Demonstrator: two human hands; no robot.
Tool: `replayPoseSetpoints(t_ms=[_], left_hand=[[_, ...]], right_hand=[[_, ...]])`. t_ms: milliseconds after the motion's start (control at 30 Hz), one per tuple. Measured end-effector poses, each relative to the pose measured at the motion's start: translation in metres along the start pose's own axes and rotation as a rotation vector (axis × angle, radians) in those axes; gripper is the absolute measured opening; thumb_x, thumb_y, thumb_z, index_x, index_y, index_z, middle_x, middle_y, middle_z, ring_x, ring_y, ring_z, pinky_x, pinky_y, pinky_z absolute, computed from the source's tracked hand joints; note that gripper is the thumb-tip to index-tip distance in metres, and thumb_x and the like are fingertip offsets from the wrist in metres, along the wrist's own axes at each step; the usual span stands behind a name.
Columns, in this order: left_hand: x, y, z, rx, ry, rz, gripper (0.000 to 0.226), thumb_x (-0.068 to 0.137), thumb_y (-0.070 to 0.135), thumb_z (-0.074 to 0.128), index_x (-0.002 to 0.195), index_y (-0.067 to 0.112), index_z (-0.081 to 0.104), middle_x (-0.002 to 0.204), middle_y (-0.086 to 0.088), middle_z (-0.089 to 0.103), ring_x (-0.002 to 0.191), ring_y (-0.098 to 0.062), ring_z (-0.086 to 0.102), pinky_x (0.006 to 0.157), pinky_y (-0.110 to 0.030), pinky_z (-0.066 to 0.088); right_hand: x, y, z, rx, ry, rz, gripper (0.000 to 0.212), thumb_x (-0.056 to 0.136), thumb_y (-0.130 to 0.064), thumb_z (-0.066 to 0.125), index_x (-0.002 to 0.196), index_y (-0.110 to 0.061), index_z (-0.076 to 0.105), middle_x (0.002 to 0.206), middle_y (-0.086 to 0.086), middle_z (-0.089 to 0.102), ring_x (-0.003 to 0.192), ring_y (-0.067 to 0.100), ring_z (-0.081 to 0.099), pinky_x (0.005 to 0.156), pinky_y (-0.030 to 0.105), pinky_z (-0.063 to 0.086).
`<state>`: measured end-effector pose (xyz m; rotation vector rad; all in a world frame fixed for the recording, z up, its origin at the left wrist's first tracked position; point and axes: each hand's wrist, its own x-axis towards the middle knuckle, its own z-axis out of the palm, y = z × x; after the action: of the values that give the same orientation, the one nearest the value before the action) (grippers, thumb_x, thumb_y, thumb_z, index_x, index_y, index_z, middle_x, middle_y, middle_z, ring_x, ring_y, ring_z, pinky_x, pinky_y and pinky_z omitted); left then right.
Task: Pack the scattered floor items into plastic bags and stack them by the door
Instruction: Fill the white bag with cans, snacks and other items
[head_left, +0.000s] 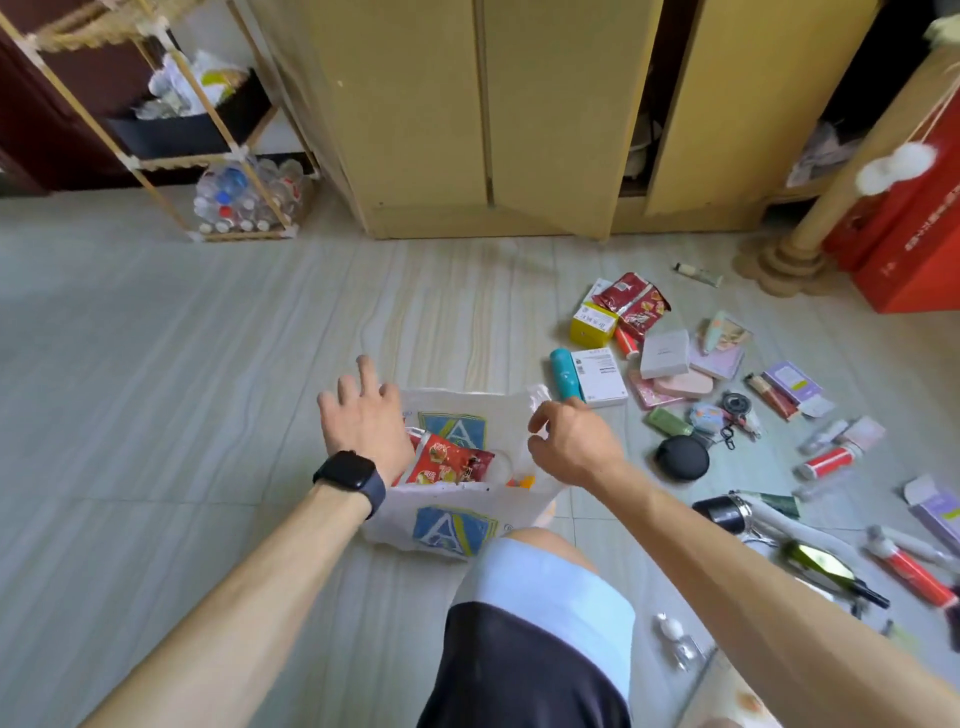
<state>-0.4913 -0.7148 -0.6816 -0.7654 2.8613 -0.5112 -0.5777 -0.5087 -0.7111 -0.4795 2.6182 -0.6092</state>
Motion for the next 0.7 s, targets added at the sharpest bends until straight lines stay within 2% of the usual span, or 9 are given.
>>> replayPoseSetpoints(t_ms=[67,133,200,233,300,433,533,633,700], left_hand=[[-0.001,0.012,0.010,0.180,0.096,0.172,0.050,0.087,0.033,0.052,0.135,0.021,0.048,0.160,-0.015,0.009,0.144,-0.035,0.017,0.110,-0.058,0.018],[-0.001,0.025,0.019,0.340,0.071,0.417,0.048,0.093,0.028,0.047,0.140,0.021,0.046,0.162,-0.016,0.006,0.149,-0.034,-0.004,0.111,-0.066,-0.003],[-0.003,0.033,0.030,0.509,-0.025,0.558,0.044,0.098,0.028,0.042,0.141,0.021,0.046,0.161,-0.016,0.013,0.149,-0.034,-0.009,0.109,-0.068,-0.012],[-0.004,0.033,0.036,0.545,-0.080,0.566,0.044,0.099,0.031,0.040,0.142,0.022,0.046,0.161,-0.014,0.018,0.149,-0.034,-0.008,0.109,-0.069,-0.014],[-0.007,0.027,0.046,0.534,-0.164,0.530,0.052,0.098,0.035,0.039,0.147,0.023,0.040,0.160,-0.011,0.021,0.150,-0.033,-0.005,0.108,-0.069,-0.016],[-0.012,0.007,0.057,0.494,-0.255,0.486,0.078,0.093,0.036,0.044,0.157,0.022,0.001,0.163,-0.012,-0.006,0.149,-0.031,-0.014,0.109,-0.069,-0.014],[-0.010,-0.003,0.059,0.412,-0.261,0.496,0.085,0.088,0.036,0.053,0.156,0.033,0.002,0.163,-0.009,-0.011,0.149,-0.029,-0.016,0.108,-0.069,-0.014],[0.000,-0.001,0.051,0.178,-0.229,0.455,0.086,0.084,0.044,0.059,0.154,0.039,0.009,0.164,-0.003,0.003,0.151,-0.024,-0.007,0.109,-0.067,-0.014],[0.010,0.008,0.040,0.078,-0.198,0.436,0.086,0.082,0.043,0.060,0.153,0.039,0.012,0.163,-0.002,0.009,0.151,-0.022,-0.003,0.112,-0.064,-0.011]], right_hand=[[-0.007,0.008,0.005,-0.234,-0.044,-0.007,0.033,0.090,-0.035,0.055,0.122,-0.028,0.058,0.124,0.007,0.045,0.101,0.031,0.061,0.079,0.035,0.047],[-0.012,0.014,0.013,-0.367,-0.029,-0.040,0.042,0.087,-0.043,0.059,0.127,-0.031,0.053,0.135,0.009,0.033,0.111,0.032,0.052,0.083,0.038,0.046],[-0.011,0.019,0.024,-0.495,0.002,-0.136,0.053,0.081,-0.043,0.068,0.129,-0.034,0.047,0.155,0.012,0.009,0.124,0.033,0.039,0.090,0.040,0.042],[-0.010,0.023,0.029,-0.537,-0.003,-0.181,0.058,0.079,-0.042,0.071,0.130,-0.033,0.044,0.160,0.012,-0.002,0.127,0.034,0.036,0.093,0.040,0.040],[-0.010,0.027,0.040,-0.567,-0.056,-0.206,0.066,0.079,-0.039,0.072,0.135,-0.029,0.040,0.162,0.013,-0.009,0.129,0.034,0.036,0.098,0.042,0.039],[-0.009,0.037,0.059,-0.536,-0.083,-0.153,0.065,0.081,-0.031,0.065,0.139,-0.020,0.038,0.162,0.014,-0.003,0.130,0.035,0.036,0.104,0.044,0.037],[-0.003,0.046,0.059,-0.475,-0.089,-0.108,0.064,0.082,-0.031,0.061,0.139,-0.017,0.037,0.162,0.010,0.004,0.132,0.034,0.035,0.104,0.043,0.037],[0.010,0.055,0.050,-0.385,-0.073,-0.054,0.059,0.082,-0.031,0.058,0.136,-0.018,0.041,0.155,0.004,0.022,0.126,0.033,0.041,0.097,0.041,0.042],[0.019,0.063,0.040,-0.351,-0.048,0.006,0.053,0.083,-0.035,0.055,0.133,-0.020,0.046,0.141,0.002,0.038,0.119,0.031,0.046,0.090,0.041,0.043]])
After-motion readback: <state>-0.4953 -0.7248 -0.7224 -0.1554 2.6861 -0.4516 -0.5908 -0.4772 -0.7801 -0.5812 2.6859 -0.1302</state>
